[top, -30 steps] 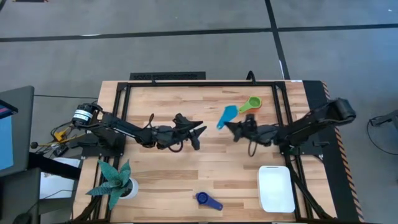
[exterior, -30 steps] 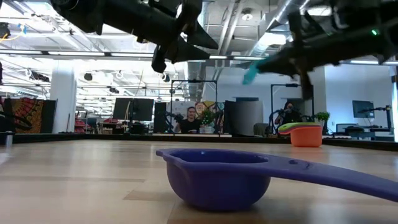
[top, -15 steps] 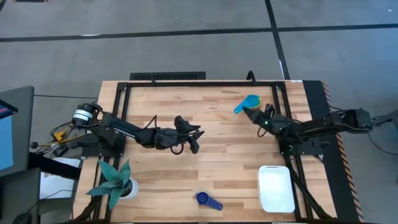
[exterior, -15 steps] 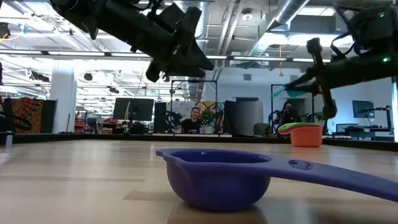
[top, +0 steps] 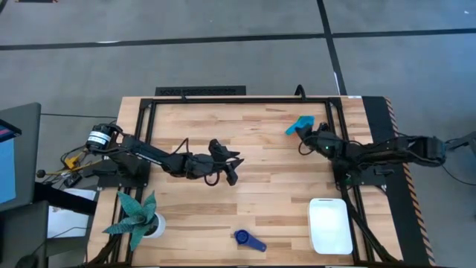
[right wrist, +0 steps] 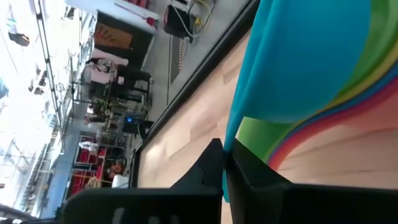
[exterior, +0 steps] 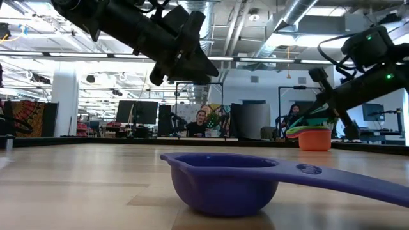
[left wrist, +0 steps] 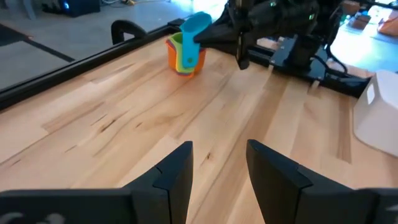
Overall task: Nest measuring cups in basket
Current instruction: Stack the light blue measuring cup on the green measuring cup, then stack the dark blue measuring cup on the light blue measuring cup
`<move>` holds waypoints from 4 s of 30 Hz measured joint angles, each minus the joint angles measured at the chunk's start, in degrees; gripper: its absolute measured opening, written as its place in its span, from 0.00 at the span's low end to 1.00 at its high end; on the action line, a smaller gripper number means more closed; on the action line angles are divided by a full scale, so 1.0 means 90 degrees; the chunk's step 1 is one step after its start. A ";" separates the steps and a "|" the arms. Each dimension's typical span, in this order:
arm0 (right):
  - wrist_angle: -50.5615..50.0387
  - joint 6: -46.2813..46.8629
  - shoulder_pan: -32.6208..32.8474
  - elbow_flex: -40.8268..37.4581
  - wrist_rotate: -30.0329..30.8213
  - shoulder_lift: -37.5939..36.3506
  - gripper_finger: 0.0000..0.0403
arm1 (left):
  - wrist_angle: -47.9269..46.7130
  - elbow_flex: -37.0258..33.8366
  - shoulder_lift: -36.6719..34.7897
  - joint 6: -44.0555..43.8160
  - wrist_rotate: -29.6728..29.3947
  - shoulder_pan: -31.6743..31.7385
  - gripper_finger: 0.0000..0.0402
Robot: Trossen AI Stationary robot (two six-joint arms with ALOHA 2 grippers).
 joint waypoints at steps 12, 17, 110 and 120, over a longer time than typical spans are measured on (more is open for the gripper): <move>-0.0069 -0.0014 -0.0632 -0.0005 -0.1336 0.0005 0.06 | -0.0109 -0.0002 0.0000 0.0125 -0.0012 0.0007 0.35; 0.0004 0.0105 -0.0765 -0.0007 -0.1442 0.0005 0.12 | -0.0114 -0.0002 0.0000 0.0175 -0.0013 0.0007 0.35; -0.3855 -0.5381 0.5836 0.7057 -0.0378 0.5319 0.24 | -0.0109 -0.0180 0.0073 -0.0049 -0.1153 -0.3399 0.43; -0.6511 -0.6257 0.5477 0.9277 -0.1004 0.6479 0.42 | -0.0117 -0.0180 0.0061 -0.0107 -0.1373 -0.3418 0.43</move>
